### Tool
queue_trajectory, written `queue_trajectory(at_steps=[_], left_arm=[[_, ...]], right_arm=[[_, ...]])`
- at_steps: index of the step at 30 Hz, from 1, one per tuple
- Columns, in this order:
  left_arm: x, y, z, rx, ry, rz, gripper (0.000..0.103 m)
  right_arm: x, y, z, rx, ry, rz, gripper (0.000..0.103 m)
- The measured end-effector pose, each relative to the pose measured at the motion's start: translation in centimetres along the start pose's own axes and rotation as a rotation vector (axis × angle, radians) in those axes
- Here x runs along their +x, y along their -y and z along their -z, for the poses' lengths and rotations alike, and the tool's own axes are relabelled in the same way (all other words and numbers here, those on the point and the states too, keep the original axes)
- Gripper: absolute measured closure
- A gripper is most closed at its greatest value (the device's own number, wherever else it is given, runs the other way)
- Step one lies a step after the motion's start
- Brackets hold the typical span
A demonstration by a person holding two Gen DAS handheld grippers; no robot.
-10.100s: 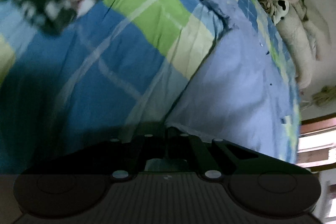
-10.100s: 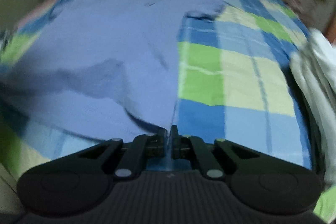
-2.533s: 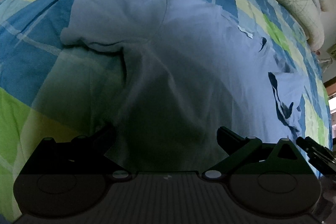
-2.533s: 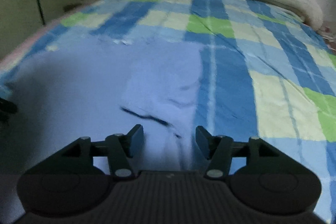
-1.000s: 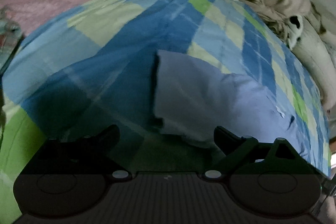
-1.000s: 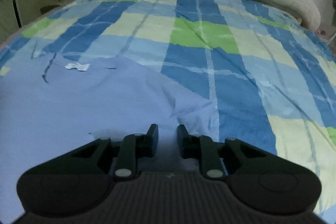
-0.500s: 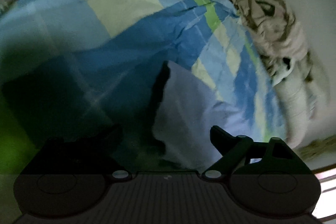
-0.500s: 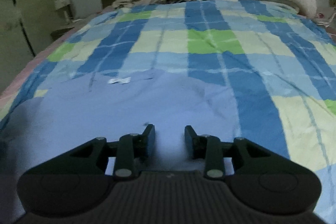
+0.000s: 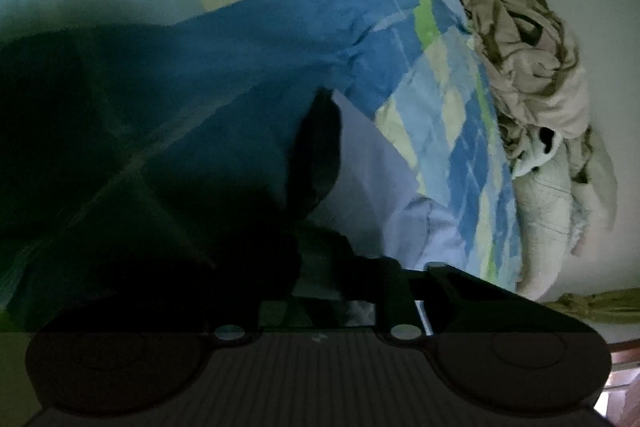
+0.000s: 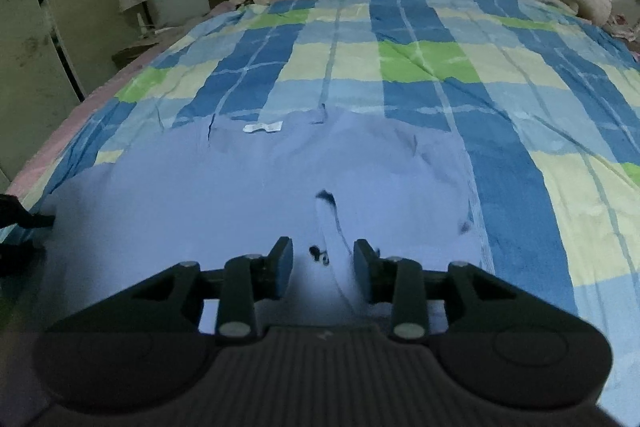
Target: Fold clothes
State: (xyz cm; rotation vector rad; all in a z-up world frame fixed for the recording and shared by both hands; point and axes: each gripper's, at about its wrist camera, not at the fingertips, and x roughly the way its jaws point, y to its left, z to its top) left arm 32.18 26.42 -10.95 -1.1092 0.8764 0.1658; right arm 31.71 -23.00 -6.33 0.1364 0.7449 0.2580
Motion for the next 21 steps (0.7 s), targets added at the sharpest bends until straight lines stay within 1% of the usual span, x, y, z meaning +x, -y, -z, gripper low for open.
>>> queue_trajectory(at_steps=[2,4,5,7,8,9,10,14,16,21], left_arm=[[-0.4,0.9,0.2,0.042,0.019,-0.013,0.083],[-1.2,2.8,0.7,0.122,0.051,-0.038,0.083],[-1.5,3.3,0.9,0.144,0.06,-0.044,0.083],[-2.2,6.0,1.9,0.234,0.091,-0.049,0.083],[-2.3,6.6,2.2,0.252,0.096,-0.049,0.083],[-2.3,8.6,3.1,0.31,0.111,-0.048,0.083],[-2.2,9.6,3.7,0.341,0.113,-0.053,0.084],[-0.5,13.3,6.1,0.448,0.084,-0.062,0.085],[0.8,14.6,7.7,0.494,0.048,-0.074,0.087],[3.6,15.0,10.7,0.591,-0.041,-0.111,0.088]], right_arm=[[-0.5,0.1,0.7,0.011,0.007,-0.01,0.066],[-0.9,0.2,1.3,0.022,0.016,-0.018,0.065],[-0.9,0.3,1.7,0.026,0.016,-0.027,0.064],[-1.0,0.5,2.4,0.035,0.014,-0.046,0.063],[-1.0,0.6,2.7,0.039,0.013,-0.056,0.063],[-0.9,0.7,3.0,0.038,0.007,-0.064,0.063],[-1.2,0.8,3.3,0.036,0.001,-0.069,0.063],[-1.8,1.3,3.5,0.047,-0.017,-0.109,0.063],[-2.0,1.6,3.4,0.045,-0.021,-0.126,0.061],[-2.5,1.9,3.6,0.047,-0.02,-0.157,0.061]])
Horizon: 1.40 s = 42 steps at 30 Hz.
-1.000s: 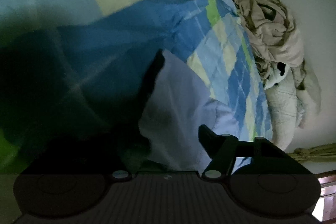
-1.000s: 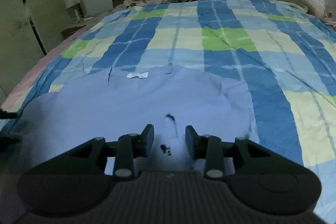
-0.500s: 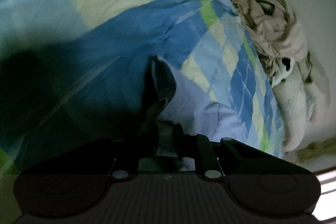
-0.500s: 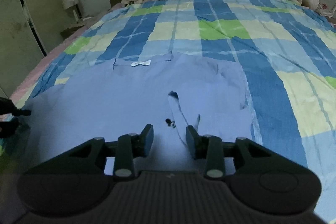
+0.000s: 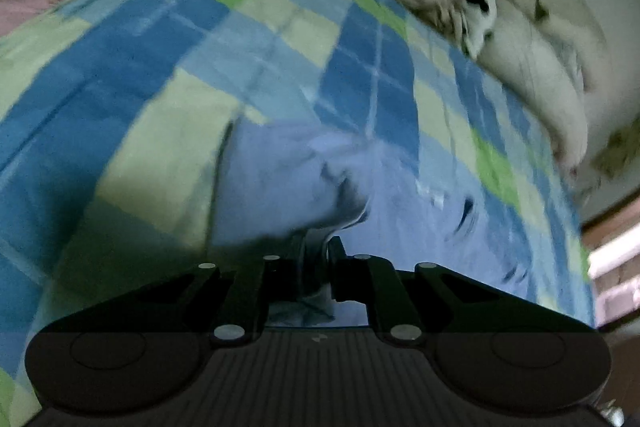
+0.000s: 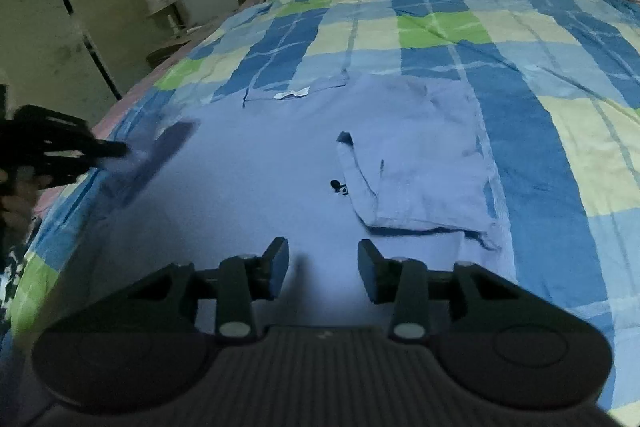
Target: Fold clothes
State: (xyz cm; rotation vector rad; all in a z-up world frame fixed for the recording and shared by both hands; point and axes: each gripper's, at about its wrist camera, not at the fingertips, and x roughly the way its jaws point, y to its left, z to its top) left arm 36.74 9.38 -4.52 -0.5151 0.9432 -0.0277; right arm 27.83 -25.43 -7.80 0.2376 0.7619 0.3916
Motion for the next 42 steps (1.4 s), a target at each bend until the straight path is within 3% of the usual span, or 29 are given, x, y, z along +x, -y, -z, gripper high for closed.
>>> queue_trajectory(at_steps=[7,9,10,11,18,20,25,27,30,33,37,42], left_arm=[[0.6,-0.6,1.8,0.051,-0.068,0.015,0.085],[0.3,-0.8,1.9,0.056,-0.08,0.056,0.059],[0.1,-0.8,1.9,0.058,-0.087,0.084,0.039],[-0.3,-0.5,2.0,0.06,-0.086,0.109,0.029],[-2.8,-0.2,1.6,0.033,-0.013,0.253,0.03],[-2.9,-0.7,1.3,0.011,0.003,0.251,0.034],[0.1,-2.7,1.2,-0.085,-0.063,0.213,0.043],[1.2,-2.8,1.8,-0.075,-0.091,0.201,0.045],[1.3,-2.7,2.6,-0.06,-0.087,0.194,0.045],[0.8,-2.9,2.8,-0.07,-0.083,0.202,0.043],[-1.2,-3.1,3.3,-0.062,-0.079,0.233,0.032],[-3.7,-3.9,5.7,-0.068,-0.085,0.232,0.03]], right_arm=[[0.6,0.3,0.6,0.014,-0.017,-0.012,0.06],[0.8,0.2,0.8,0.012,-0.029,-0.012,0.059],[0.9,0.2,0.8,0.011,-0.033,-0.012,0.058],[0.6,0.5,0.9,0.009,-0.036,-0.012,0.058],[-0.3,0.0,0.0,-0.021,0.017,-0.001,0.056],[-1.4,-0.1,-0.8,-0.035,0.084,0.02,0.056],[-2.3,2.0,-3.1,0.028,0.21,0.143,0.056],[-1.2,3.8,-3.5,0.088,0.194,0.141,0.056],[0.8,4.0,-2.6,0.055,0.104,0.119,0.056],[2.2,4.1,-0.4,0.021,0.011,0.138,0.063],[1.1,4.4,0.9,0.042,0.032,0.133,0.063],[-1.9,4.8,0.8,0.069,0.053,0.104,0.06]])
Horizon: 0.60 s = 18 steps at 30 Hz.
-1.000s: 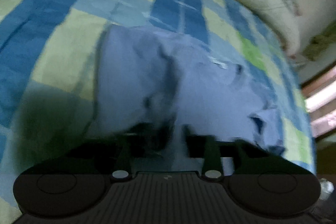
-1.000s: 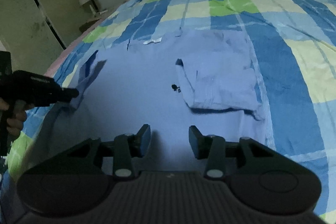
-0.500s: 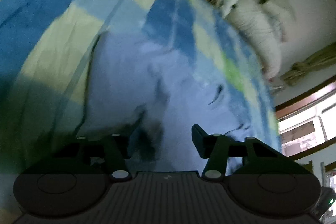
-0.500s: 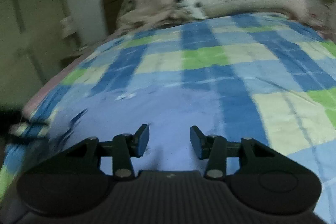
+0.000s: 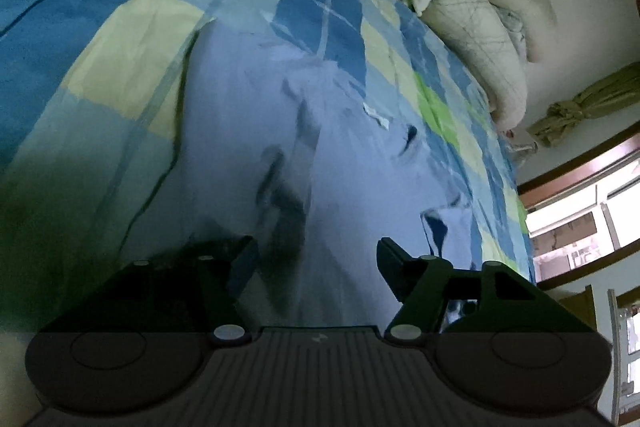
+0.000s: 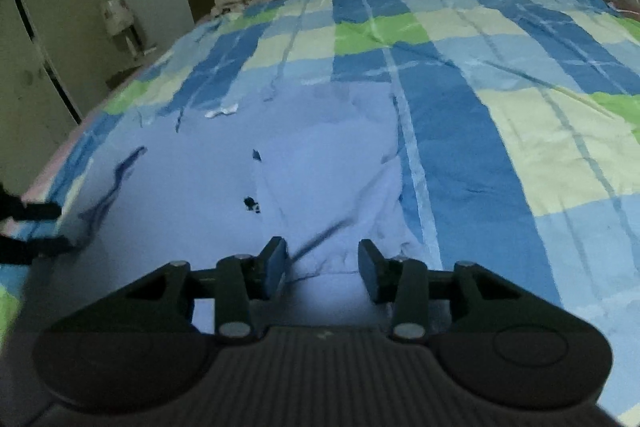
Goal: Fold clothes
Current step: 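Smooth the folded shirt flat with the right gripper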
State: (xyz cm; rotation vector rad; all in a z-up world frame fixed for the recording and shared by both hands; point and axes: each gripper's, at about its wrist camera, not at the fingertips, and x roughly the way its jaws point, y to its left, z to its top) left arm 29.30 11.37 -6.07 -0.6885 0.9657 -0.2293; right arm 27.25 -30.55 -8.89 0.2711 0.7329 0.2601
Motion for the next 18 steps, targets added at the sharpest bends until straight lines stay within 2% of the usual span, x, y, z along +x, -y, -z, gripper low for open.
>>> queue_trajectory(at_steps=[6,12,16,18], left_arm=[[-3.4,-1.7,3.4,-0.031,0.034,-0.059,0.027],[-9.2,-4.0,7.8,-0.08,0.083,-0.183,0.025],[-12.0,-6.0,11.1,-0.153,0.066,-0.235,0.024],[-12.8,-6.8,12.3,-0.164,0.042,-0.221,0.024]], right_arm=[[-2.0,1.1,0.7,0.044,-0.032,-0.023,0.058],[-4.1,2.4,3.8,0.072,-0.114,-0.026,0.057],[-6.3,3.0,6.1,0.087,-0.183,-0.046,0.057],[-7.3,3.4,7.2,0.106,-0.211,-0.055,0.056]])
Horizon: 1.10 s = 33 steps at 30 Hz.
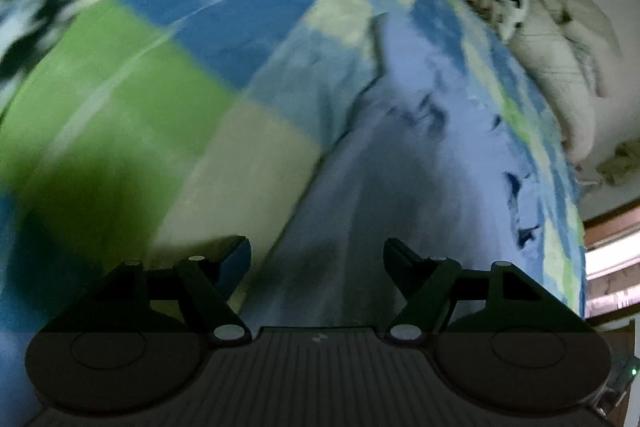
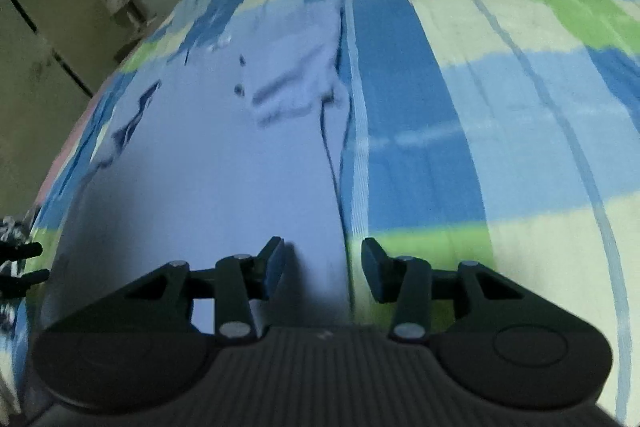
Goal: Fold clothes
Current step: 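Smooth the folded shirt flat with the right gripper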
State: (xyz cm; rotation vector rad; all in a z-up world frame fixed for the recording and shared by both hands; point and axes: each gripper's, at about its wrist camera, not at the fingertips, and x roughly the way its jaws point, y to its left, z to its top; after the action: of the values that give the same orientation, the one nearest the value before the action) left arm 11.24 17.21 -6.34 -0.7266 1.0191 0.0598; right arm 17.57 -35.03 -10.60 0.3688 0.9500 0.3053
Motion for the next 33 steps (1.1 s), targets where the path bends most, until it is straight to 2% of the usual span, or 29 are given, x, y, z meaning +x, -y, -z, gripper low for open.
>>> queue_trajectory(at_steps=[3,8,14,19,25,30,32,33], left_arm=[[-0.6,-1.1,1.1,0.016,-0.037,0.028,0.024],[-1.4,-2.7,1.6,0.067,-0.095,0.088,0.024],[-2.4,-4.6,3.7,0.092,-0.167,0.139,0.024],[-3.0,-6.3,5.3,0.052,-0.193,0.197,0.025],[-3.5,-7.5,6.2,0.04,-0.217,0.246,0.029],[-3.3,-8.0,6.2,0.025,-0.241,0.261,0.047],[-3.1,-8.0,6.1,0.011,-0.251,0.261,0.06],[-3.1,-7.8,6.0,0.013,-0.261,0.254,0.071]], right_arm=[[-1.2,0.9,2.0,0.039,-0.015,-0.008,0.055],[-3.0,1.9,5.3,0.137,0.016,-0.039,0.055],[-5.0,1.9,7.6,0.185,-0.003,-0.053,0.055],[-6.5,1.9,10.3,0.196,-0.052,-0.055,0.055],[-7.9,2.2,13.0,0.276,-0.057,-0.067,0.055],[-8.4,2.1,14.4,0.313,-0.062,-0.083,0.054],[-8.4,1.9,14.6,0.33,-0.063,-0.094,0.054],[-8.3,1.7,14.5,0.333,-0.063,-0.095,0.057]])
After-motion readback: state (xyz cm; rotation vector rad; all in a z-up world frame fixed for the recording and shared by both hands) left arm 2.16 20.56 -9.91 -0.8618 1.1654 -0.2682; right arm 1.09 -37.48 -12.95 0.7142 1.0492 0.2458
